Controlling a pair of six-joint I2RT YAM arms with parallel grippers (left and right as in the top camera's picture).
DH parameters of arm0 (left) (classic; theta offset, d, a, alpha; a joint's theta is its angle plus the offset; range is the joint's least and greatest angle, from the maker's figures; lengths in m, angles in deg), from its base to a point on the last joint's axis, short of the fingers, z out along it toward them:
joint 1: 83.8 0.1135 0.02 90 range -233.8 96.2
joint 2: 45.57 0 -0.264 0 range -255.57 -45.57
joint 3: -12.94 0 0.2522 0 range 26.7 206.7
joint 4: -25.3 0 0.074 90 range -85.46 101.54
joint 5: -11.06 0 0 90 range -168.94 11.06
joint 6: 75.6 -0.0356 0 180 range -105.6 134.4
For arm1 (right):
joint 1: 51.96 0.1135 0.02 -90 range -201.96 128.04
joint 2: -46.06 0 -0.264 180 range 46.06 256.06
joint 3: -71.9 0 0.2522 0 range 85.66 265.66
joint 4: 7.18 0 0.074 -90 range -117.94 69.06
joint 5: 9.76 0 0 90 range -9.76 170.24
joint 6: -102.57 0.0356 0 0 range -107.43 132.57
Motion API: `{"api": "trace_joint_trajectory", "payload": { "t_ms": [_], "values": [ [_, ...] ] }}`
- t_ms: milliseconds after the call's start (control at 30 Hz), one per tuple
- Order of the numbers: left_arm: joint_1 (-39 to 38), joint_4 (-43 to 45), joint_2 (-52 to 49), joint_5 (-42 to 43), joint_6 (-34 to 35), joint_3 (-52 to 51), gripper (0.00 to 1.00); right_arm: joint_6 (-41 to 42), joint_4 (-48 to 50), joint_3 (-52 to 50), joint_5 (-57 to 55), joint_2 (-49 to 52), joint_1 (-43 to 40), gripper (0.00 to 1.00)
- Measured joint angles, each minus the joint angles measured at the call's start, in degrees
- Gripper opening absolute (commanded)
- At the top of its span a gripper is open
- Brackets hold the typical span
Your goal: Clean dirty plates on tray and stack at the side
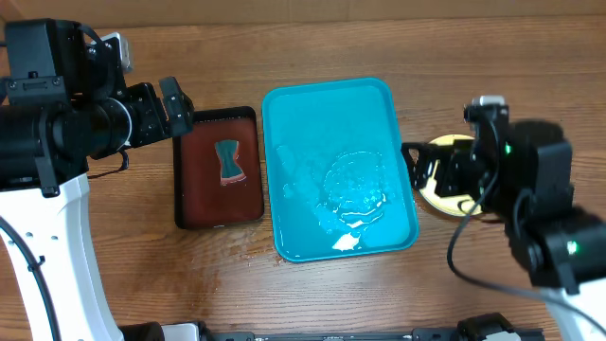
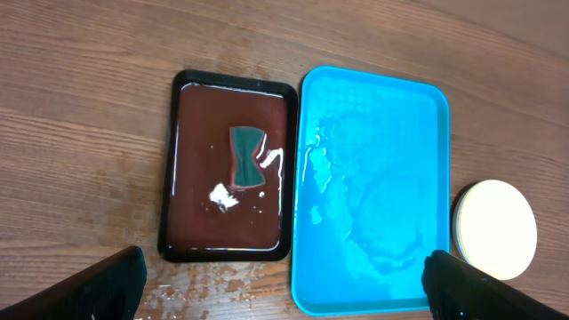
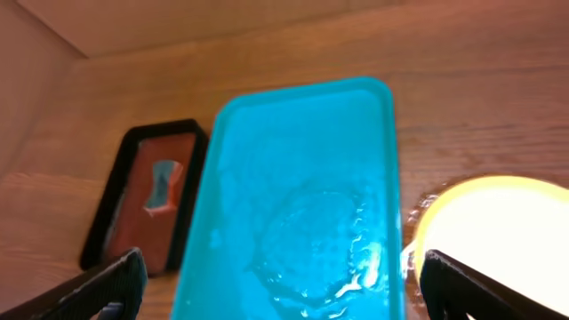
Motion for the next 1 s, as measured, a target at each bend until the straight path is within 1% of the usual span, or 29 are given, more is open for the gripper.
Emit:
{"api": "trace_joint_trajectory", "payload": {
  "t_ms": [67,133,200,233,267,367,433,533,600,700,933,1000],
  "values": [
    [0.0,0.02,0.0,0.0,0.0,0.0,1.0,-0.07,6.69,-5.88,-1.4,-5.57,-0.11,1.0],
    [0.0,0.04,0.0,0.0,0.0,0.0,1.0,-0.13,15.45,-12.48,-2.19,-12.39,-0.52,1.0],
    [0.0,0.04,0.0,0.02,0.02,-0.02,1.0,-0.15,25.33,-21.24,-2.95,-21.77,-1.27,1.0],
    [0.0,0.02,0.0,0.0,0.02,-0.04,1.0,-0.2,27.28,-23.21,-3.04,-23.91,-1.49,1.0],
    [0.0,0.02,0.0,0.02,0.02,-0.04,1.0,-0.17,31.15,-27.23,-3.15,-28.0,-1.9,1.0],
    [0.0,0.0,0.0,0.02,0.02,-0.04,1.0,-0.15,35.71,-37.55,-3.37,-38.73,-3.3,1.0],
    [0.0,0.02,0.0,0.0,0.02,-0.04,1.0,-0.11,36.33,-43.82,-3.37,-44.94,-4.17,1.0],
    [0.0,0.04,0.0,0.02,0.02,-0.04,1.0,0.0,36.26,-50.34,-3.32,-52.26,-4.98,1.0],
    [0.0,0.0,0.0,0.02,0.02,-0.04,1.0,0.09,37.33,-52.65,-3.3,-54.1,-5.38,1.0],
    [0.0,0.0,0.0,0.02,0.02,-0.04,1.0,0.11,38.07,-54.27,-3.3,-54.21,-5.46,1.0],
    [0.0,0.0,0.0,0.02,0.02,-0.04,1.0,0.13,49.13,-62.49,-3.28,-54.71,-5.62,1.0],
    [0.0,0.04,0.0,0.02,0.02,-0.04,1.0,0.22,48.5,-63.6,-3.3,-54.71,-5.64,1.0]
  ]
}}
